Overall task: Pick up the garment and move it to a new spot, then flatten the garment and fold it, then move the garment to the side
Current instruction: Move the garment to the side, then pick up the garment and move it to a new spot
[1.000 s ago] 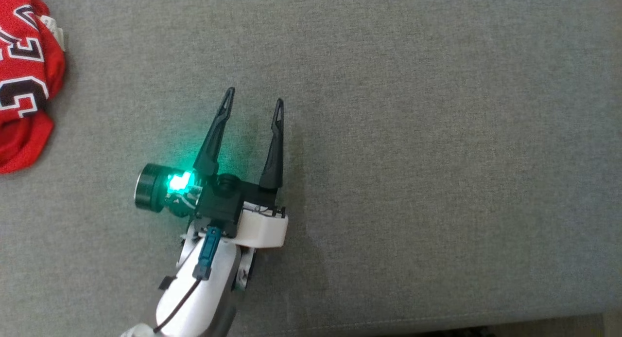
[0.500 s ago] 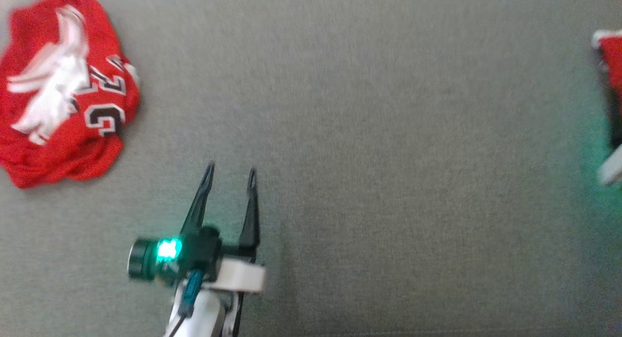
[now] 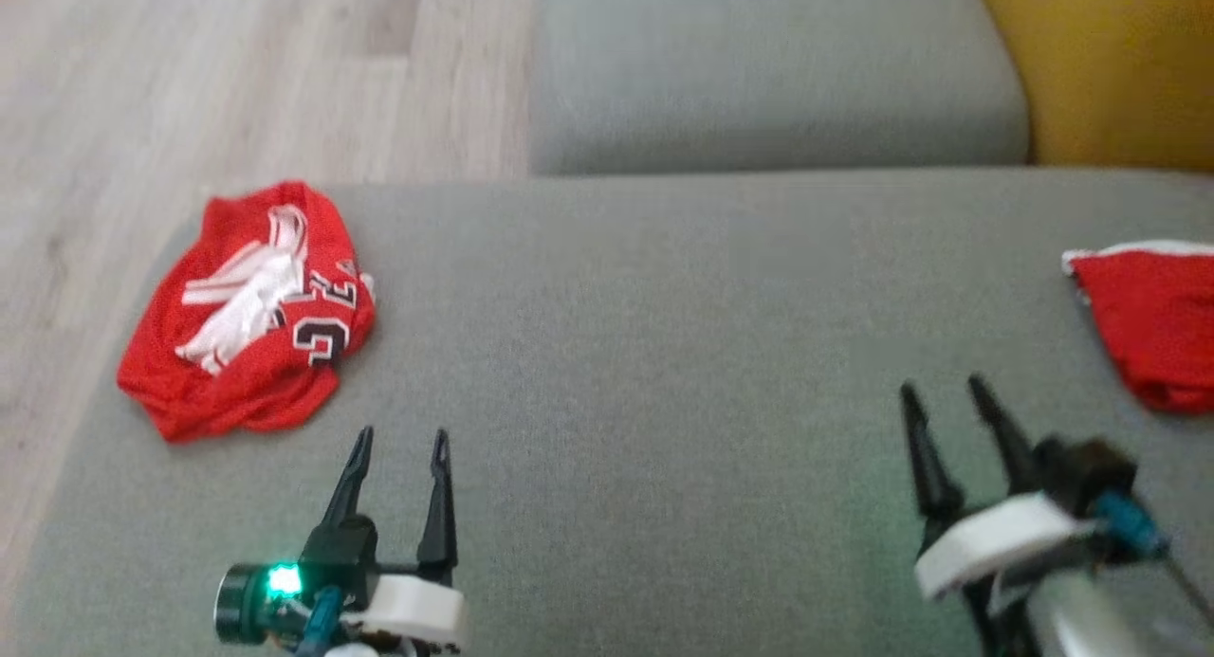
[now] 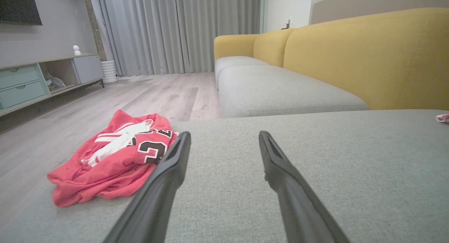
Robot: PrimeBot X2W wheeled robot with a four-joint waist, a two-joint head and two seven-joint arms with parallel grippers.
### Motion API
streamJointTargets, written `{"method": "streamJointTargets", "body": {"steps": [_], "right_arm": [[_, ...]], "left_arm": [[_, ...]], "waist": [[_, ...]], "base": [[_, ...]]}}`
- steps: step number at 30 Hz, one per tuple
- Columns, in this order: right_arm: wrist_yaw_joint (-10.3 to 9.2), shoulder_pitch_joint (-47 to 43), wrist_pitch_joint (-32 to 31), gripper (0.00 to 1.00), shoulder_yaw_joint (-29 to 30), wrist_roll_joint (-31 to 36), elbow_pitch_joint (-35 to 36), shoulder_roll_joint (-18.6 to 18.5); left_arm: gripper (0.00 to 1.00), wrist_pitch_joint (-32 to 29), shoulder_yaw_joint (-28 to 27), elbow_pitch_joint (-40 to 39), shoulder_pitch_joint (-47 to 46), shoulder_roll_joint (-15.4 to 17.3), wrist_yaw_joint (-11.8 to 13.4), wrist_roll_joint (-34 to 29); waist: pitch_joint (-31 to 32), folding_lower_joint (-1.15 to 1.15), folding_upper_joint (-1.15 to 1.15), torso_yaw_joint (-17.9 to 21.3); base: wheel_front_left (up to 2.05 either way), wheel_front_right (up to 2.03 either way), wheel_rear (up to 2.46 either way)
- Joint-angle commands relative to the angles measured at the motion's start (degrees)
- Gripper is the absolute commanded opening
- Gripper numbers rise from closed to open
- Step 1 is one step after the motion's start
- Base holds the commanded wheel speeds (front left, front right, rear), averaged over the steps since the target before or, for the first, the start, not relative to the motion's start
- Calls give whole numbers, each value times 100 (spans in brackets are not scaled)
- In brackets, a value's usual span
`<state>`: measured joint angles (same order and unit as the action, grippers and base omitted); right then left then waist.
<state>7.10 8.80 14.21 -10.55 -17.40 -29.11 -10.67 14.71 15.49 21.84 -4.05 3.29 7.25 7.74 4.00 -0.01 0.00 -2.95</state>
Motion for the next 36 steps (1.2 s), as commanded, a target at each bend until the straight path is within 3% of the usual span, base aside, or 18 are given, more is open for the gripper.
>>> {"method": "streamJointTargets", "body": {"steps": [1,9,24,29,36], "right_arm": [[39,-327,78,100,71,316,559,230],[39,-1099,78,100,144,578,933,475],[39,-1278,78,100,355,591,1027,494],[39,-1278,78,100,582,582,1058,519],[39,-1221,79,100,737,577,1075,582]], "left_arm": [[100,29,-282,-23,-89,24,-53,1],[100,29,-524,250,84,4,-148,-96],[100,29,-660,271,210,-27,-226,-237],[100,29,-722,192,222,-31,-199,-289],[100,29,-885,41,248,33,-200,-388]], "waist": [[344,1,0,-38],[582,1,0,-33],[609,1,0,-98],[587,1,0,-422],[459,1,0,-1250]], "base": [[0,0,0],[0,0,0],[0,0,0],[0,0,0],[0,0,0]]}}
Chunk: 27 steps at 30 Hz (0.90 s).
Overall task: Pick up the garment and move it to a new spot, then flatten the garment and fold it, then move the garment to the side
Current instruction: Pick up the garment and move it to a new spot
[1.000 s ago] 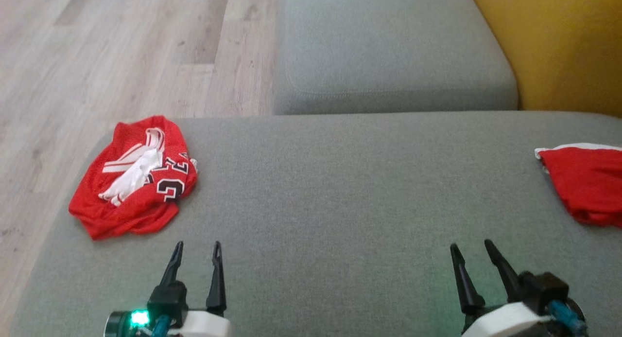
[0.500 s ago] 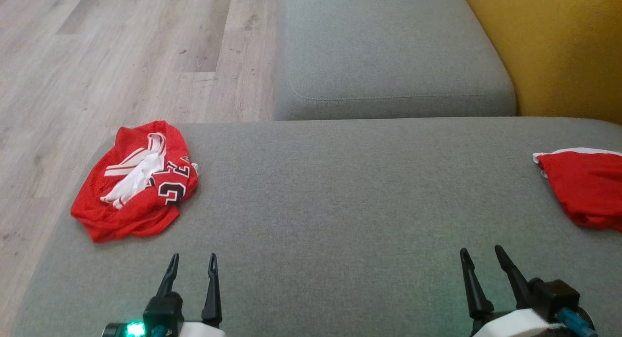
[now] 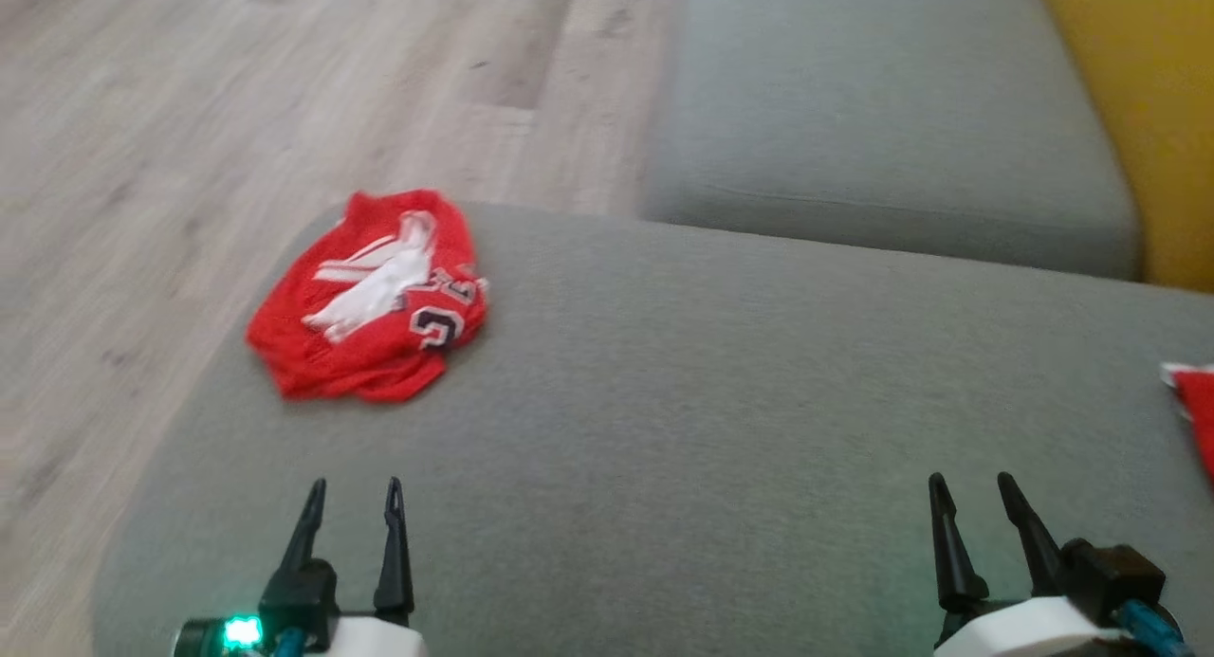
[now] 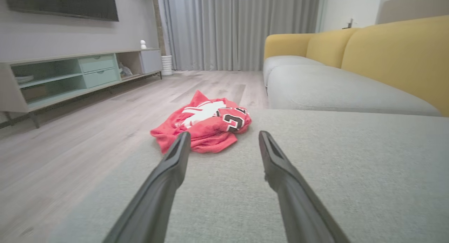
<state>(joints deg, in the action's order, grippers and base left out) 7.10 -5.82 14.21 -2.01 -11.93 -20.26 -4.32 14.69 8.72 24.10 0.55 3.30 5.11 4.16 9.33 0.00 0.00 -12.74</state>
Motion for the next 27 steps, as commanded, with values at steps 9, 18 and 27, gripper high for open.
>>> {"method": "streamJointTargets", "body": {"steps": [9,18,27], "right_arm": [[39,442,79,100,-82,145,203,-106],[39,474,79,100,37,165,194,-517],[39,1055,79,100,42,243,584,-1512]], "left_arm": [[100,31,-576,-696,-100,59,199,-67],[100,31,-787,-990,-544,131,161,-139],[100,31,-699,-505,-2676,273,-153,-200]], "waist": [[-467,0,0,-1237],[-1018,0,0,-1682],[-2549,0,0,-1238]], "base": [[0,0,0],[0,0,0],[0,0,0]]}}
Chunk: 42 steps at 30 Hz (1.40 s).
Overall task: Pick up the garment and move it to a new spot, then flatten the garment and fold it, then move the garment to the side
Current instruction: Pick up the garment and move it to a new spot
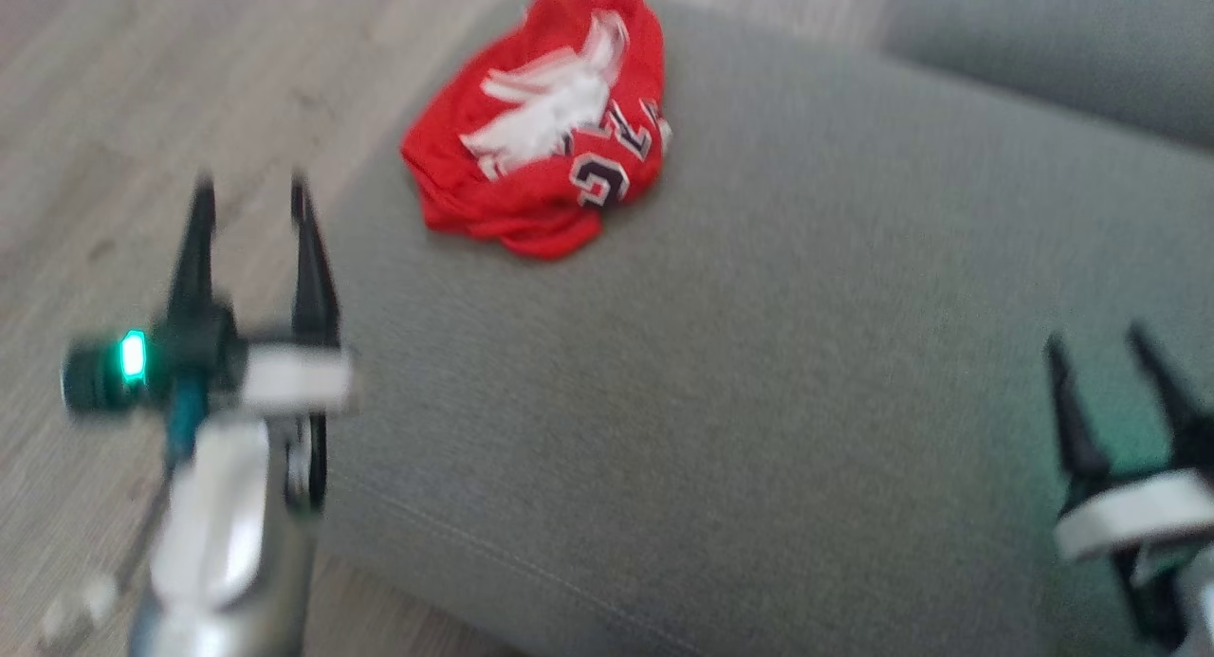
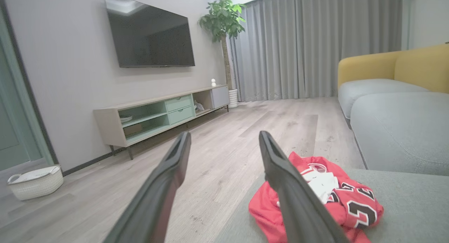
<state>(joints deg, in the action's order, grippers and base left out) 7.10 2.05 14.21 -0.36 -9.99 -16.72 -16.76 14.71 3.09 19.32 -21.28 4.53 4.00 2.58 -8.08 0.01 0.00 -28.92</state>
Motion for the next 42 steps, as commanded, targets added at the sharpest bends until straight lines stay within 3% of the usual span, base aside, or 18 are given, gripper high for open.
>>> {"method": "streamJointTargets", "body": {"steps": [1,6,13,20,25,26,27,28,34,42], "right_arm": [[39,268,79,100,-123,49,229,-268],[39,616,79,100,-160,-2,462,-828],[39,886,79,100,-78,-95,691,-1261],[39,927,79,100,26,-132,775,-1335],[39,1004,79,100,-31,-120,768,-1266],[39,1031,79,100,-62,-118,762,-1257],[39,1061,79,100,-87,-119,753,-1253],[39,1090,79,100,-107,-121,745,-1244],[39,1152,79,100,-203,-119,625,-1135],[39,1073,79,100,-487,-125,350,-492]], "left_arm": [[100,29,-137,-27,-493,150,-42,-42],[100,-52,-120,1295,-2005,264,-211,13],[100,-969,-381,3302,-3541,565,-301,321],[100,-1610,-415,4590,-4053,852,-279,402],[100,-1753,-401,5047,-4151,934,-278,448],[92,-1719,-415,5082,-4166,938,-298,479],[28,-1688,-415,5113,-4179,938,-329,498],[0,-1625,-416,5130,-4193,940,-372,520],[0,-795,-169,5013,-4418,1068,-274,302],[0,-176,359,4764,-4939,1214,-168,-169]], "waist": [[-807,-1,0,380],[-1531,-1,0,761],[-2237,-1,0,1285],[-2554,-1,0,1521],[-2621,-1,0,1539],[-2628,-1,0,1541],[-2632,-1,0,1539],[-2632,-1,0,1535],[-2346,-1,0,1505],[-1131,-1,0,1821]], "base": [[0,0,0],[0,0,0],[0,0,0],[0,0,0],[0,0,0],[0,0,0],[0,0,0],[0,0,0],[0,0,0],[0,0,0]]}}
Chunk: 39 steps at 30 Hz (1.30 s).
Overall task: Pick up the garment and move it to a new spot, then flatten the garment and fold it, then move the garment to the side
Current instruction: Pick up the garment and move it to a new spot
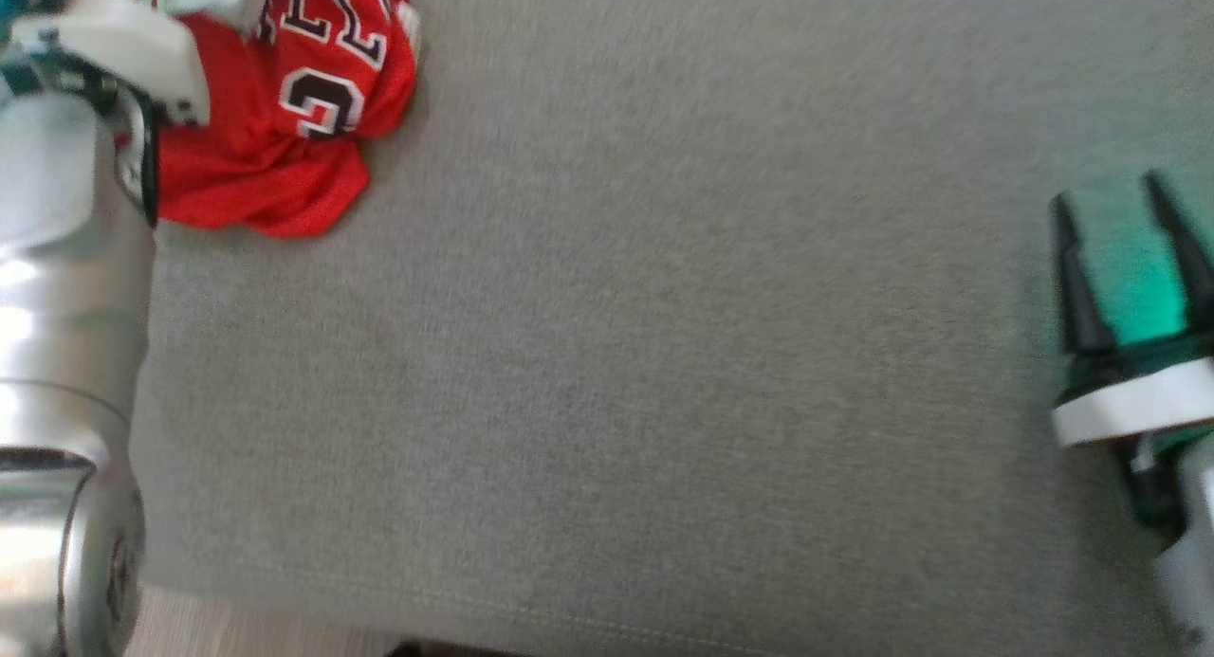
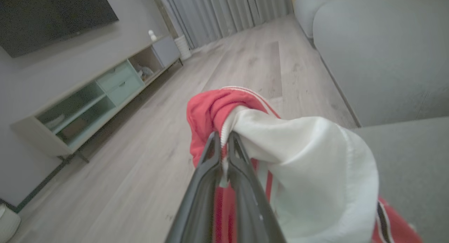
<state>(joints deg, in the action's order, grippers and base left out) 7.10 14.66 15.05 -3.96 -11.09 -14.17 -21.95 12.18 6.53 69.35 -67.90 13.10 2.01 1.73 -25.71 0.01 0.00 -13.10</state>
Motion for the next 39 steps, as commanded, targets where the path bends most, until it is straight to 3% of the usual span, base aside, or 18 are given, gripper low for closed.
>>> {"method": "streamJointTargets", "body": {"steps": [1,5,13,25,31,34,39], "right_arm": [[39,-213,-5,100,-157,-15,67,131],[39,-329,-5,100,-215,-13,-21,449],[39,-803,-5,100,-214,-39,-87,1149],[39,-867,-5,100,-308,-139,225,1586],[39,-852,-5,100,-267,-182,314,1628],[39,-885,-5,100,-310,-201,314,1668],[39,-924,-5,100,-490,-233,215,1731]], "left_arm": [[0,98,86,-282,-341,373,20,-142],[0,153,297,-438,-512,438,-56,-308],[0,212,747,-908,-845,326,-420,-522],[0,94,1034,-1240,-1162,-142,-683,-390],[0,177,1255,-1211,-366,-499,-816,-222],[0,229,1619,-1182,584,-808,-890,-151],[0,269,1982,-1116,2027,-994,-855,64]], "waist": [[811,-1,0,320],[1360,-1,0,626],[2562,-1,0,1668],[2775,-1,0,3012],[2626,-1,0,3243],[2439,-1,0,3196],[2227,-1,0,3043]], "base": [[0,0,0],[0,0,0],[0,0,0],[0,0,0],[0,0,0],[0,0,0],[0,0,0]]}}
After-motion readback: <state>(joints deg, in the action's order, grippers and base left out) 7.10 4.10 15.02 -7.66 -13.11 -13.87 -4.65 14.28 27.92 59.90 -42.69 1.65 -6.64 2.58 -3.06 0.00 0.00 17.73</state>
